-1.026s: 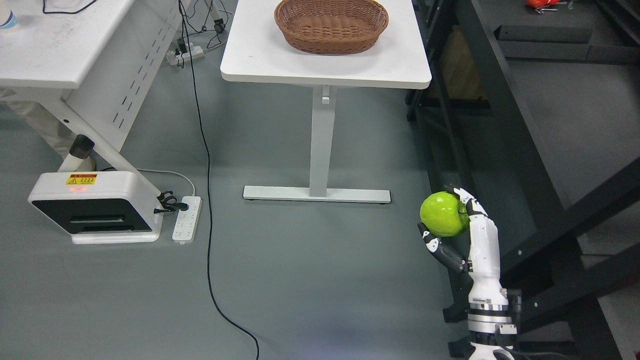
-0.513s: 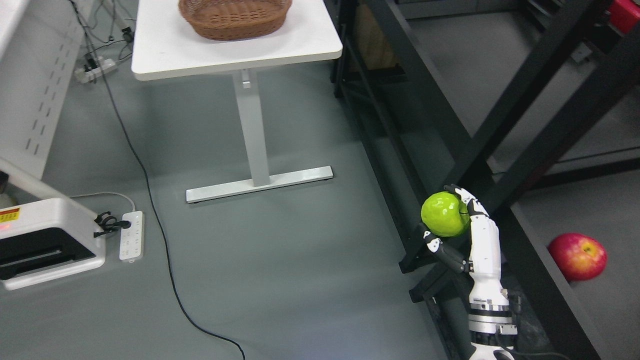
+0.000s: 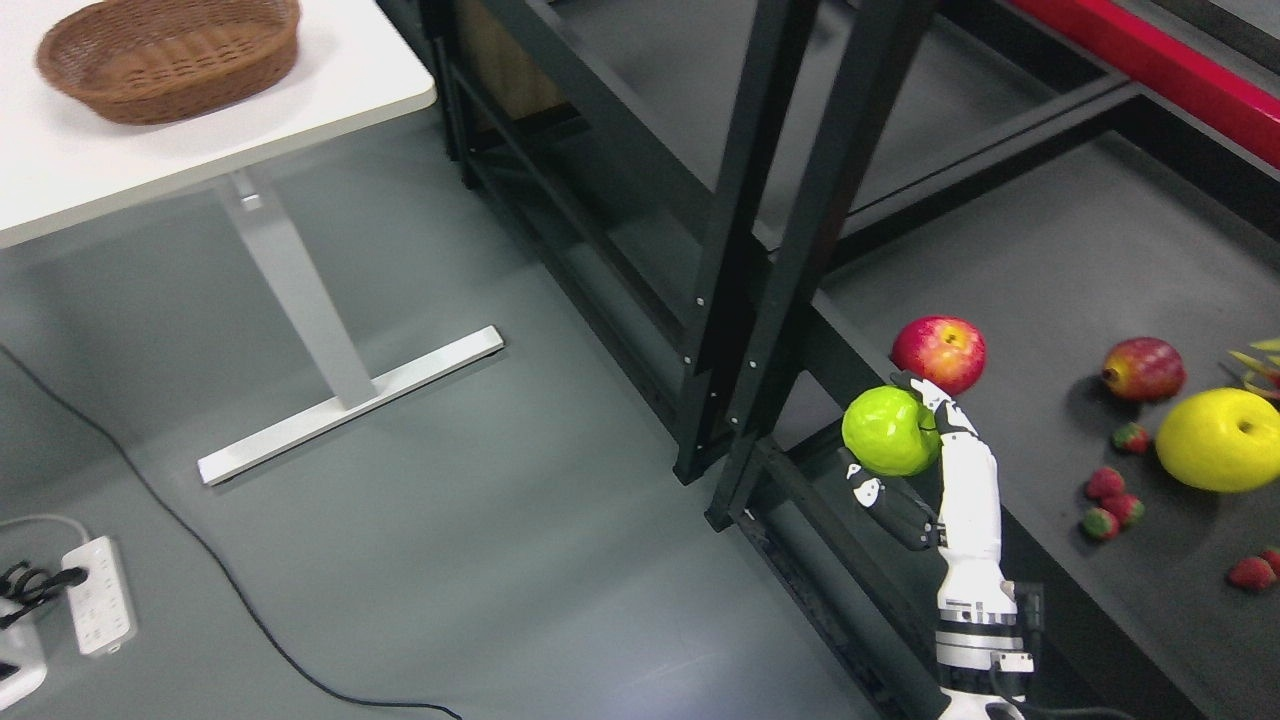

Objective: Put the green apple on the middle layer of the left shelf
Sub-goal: 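Carry the green apple in the right hand while turning toward the shelf, then lower the green apple onto the shelf beside the strawberries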

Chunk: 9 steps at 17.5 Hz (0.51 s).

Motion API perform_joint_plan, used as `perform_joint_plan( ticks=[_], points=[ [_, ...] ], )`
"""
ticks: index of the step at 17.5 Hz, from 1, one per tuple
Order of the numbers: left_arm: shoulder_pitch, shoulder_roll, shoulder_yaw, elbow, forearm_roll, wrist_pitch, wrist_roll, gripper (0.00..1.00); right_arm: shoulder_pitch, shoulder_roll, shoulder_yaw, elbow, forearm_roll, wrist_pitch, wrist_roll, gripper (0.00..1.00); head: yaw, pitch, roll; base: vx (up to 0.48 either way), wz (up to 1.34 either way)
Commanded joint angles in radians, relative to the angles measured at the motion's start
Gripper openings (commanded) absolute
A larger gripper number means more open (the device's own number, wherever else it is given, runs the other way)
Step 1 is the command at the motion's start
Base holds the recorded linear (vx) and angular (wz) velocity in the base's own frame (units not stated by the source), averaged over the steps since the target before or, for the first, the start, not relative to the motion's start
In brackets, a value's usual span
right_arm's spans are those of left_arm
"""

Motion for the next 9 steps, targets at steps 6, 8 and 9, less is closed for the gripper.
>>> perform_joint_plan(
  ticks=[6, 8, 9],
  points=[
    [0.000, 0.017, -0.002, 0.000, 0.000, 0.000, 0.000, 1.00, -0.018, -0.005, -0.045, 0.003, -0.017, 0.029, 0.005, 0.00, 0.0000, 0.000, 0.000, 0.064, -0.71],
    [0.000, 0.017, -0.002, 0.001, 0.000, 0.000, 0.000, 1.00, -0.024, -0.013, -0.045, 0.006, -0.014, 0.064, 0.005, 0.00, 0.0000, 0.000, 0.000, 0.159, -0.79],
    [0.000, 0.017, 0.001, 0.000, 0.000, 0.000, 0.000, 1.00, -0.037, -0.014, -0.045, 0.015, -0.012, 0.095, 0.012, 0.00, 0.0000, 0.000, 0.000, 0.210, -0.78]
  ],
)
